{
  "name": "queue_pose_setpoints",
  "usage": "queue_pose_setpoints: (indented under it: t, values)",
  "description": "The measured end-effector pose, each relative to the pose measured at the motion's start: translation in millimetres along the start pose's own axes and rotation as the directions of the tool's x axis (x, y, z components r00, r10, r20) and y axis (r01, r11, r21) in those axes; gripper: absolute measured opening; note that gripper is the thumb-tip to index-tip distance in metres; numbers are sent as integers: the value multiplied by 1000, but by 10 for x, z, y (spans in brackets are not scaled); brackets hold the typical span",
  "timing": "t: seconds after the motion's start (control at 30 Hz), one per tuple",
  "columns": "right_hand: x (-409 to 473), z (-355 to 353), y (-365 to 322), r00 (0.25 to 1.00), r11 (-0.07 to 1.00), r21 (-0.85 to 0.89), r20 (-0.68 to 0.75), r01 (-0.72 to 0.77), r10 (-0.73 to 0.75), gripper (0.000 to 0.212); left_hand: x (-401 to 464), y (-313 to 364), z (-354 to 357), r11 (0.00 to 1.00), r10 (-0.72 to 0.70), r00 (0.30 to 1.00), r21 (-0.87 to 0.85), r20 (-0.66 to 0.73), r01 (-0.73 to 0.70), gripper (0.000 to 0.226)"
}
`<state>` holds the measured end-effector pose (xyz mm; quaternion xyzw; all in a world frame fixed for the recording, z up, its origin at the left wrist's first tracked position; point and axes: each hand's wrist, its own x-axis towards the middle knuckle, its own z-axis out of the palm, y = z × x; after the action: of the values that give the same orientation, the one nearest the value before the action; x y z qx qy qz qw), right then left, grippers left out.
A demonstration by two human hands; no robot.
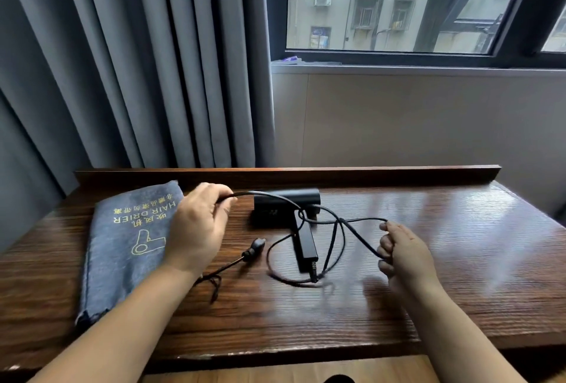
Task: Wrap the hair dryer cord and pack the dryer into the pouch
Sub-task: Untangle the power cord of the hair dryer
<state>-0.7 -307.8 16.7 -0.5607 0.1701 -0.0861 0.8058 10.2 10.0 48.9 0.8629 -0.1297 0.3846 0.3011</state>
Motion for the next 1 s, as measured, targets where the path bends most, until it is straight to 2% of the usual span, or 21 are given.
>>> queue_pose_setpoints:
  t: [0.07,0.17,0.27,0.4,0.53,0.67,0.73,0.8,0.9,1.0]
  values:
    - [52,-45,-3,997,996,70,-52,-55,59,21,25,-48,-71,999,-46,998,12,-53,47,5]
    - [167,-167,0,973,920,335,-34,-204,228,29,42,-116,-142,990,-137,978,-10,-155,137,6]
    - [265,-290,8,948,817,500,27,-289,318,31,115,-231,-209,939,-339,904,-154,-261,308,11]
    - [318,-324,18,948,764,586,26,-271,316,25,168,-415,-191,788,-560,809,-415,-178,454,12]
    - [308,-319,-32,961,705,679,6,-206,276,26,216,-429,-188,519,-751,655,-690,-85,505,8]
    - [300,-339,-72,974,730,672,-61,-122,219,33,192,-441,-261,424,-805,589,-767,-75,481,8]
    - [293,-335,-41,975,752,646,-57,-128,214,30,173,-373,-258,400,-790,613,-777,-23,486,12]
    - [276,-303,-8,977,801,583,-54,-135,204,28,143,-261,-222,428,-702,708,-747,79,508,17]
    - [194,-200,7,979,918,362,-55,-165,198,30,55,-105,-146,630,-470,849,-581,243,515,18]
    - [120,-110,34,989,992,16,-80,-125,126,29,-64,100,-84,811,-219,910,-453,353,370,26]
